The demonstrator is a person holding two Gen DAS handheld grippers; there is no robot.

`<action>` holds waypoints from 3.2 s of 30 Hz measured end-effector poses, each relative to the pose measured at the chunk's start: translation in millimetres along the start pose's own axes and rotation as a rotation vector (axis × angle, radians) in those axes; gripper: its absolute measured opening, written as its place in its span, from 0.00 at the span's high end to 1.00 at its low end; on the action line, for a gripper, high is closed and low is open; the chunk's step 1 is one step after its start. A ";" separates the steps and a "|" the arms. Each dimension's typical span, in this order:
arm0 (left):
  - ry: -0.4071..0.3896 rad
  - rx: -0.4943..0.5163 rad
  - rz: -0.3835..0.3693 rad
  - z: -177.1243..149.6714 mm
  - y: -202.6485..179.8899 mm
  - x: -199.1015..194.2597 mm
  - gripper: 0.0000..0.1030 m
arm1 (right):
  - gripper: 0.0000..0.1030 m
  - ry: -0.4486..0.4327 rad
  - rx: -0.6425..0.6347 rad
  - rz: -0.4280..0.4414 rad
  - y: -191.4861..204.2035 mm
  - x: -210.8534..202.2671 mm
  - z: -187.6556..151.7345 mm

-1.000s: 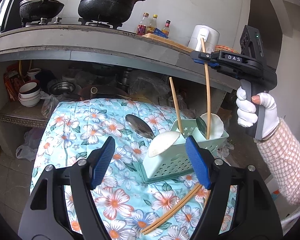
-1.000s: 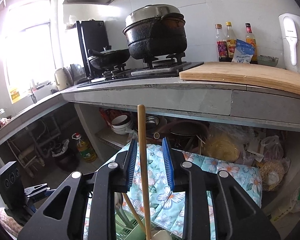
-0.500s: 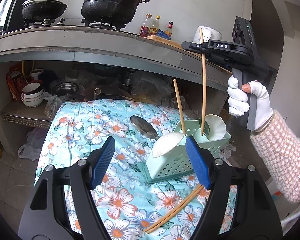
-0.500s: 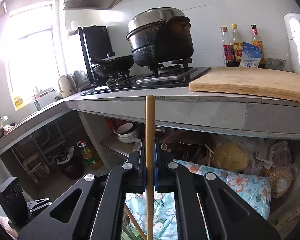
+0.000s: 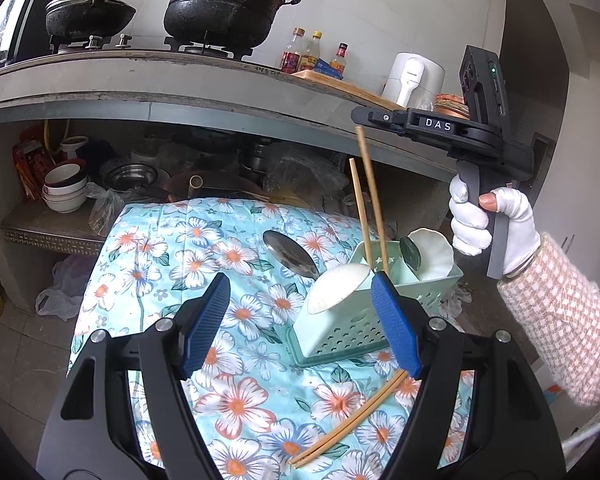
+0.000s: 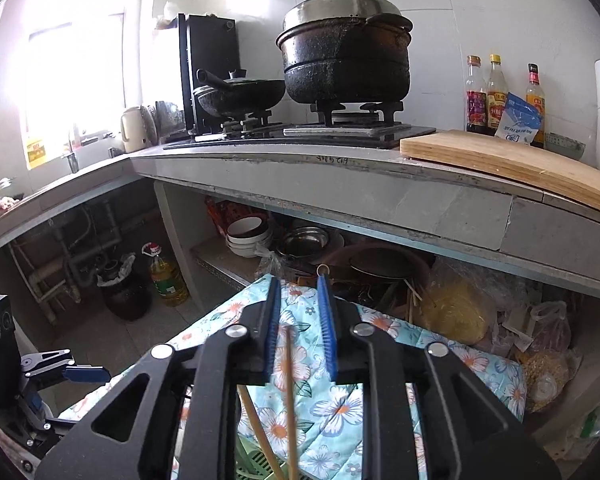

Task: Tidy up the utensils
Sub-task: 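Lower the held chopstick into the green caddy and open the right tool, then move both tools back to the remaining chopsticks beside the caddy, then close the left tool on a chopstick while the right closes on another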

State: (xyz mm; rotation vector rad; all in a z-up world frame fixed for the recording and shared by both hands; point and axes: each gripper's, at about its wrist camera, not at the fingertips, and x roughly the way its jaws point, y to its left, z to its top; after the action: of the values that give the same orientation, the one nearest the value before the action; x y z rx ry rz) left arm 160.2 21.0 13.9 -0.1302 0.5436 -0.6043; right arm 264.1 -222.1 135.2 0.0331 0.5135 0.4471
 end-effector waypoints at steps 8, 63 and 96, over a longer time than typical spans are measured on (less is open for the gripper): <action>0.005 0.011 -0.018 0.1 -5.6 1.4 0.33 | 0.64 -0.063 0.067 -0.010 -8.3 -37.6 -2.0; 0.521 0.514 -0.158 -128.6 -161.1 112.2 0.49 | 0.58 0.144 0.944 -0.098 -77.1 -154.2 -298.5; 0.630 0.452 -0.134 -143.8 -145.1 148.0 0.94 | 0.58 0.178 0.957 -0.101 -80.3 -143.0 -301.5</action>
State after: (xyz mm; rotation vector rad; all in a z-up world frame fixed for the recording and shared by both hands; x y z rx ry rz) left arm 113.7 -176.8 -135.5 0.4711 0.9937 -0.8900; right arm 40.2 -379.1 -72.3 0.8888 0.8631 0.0712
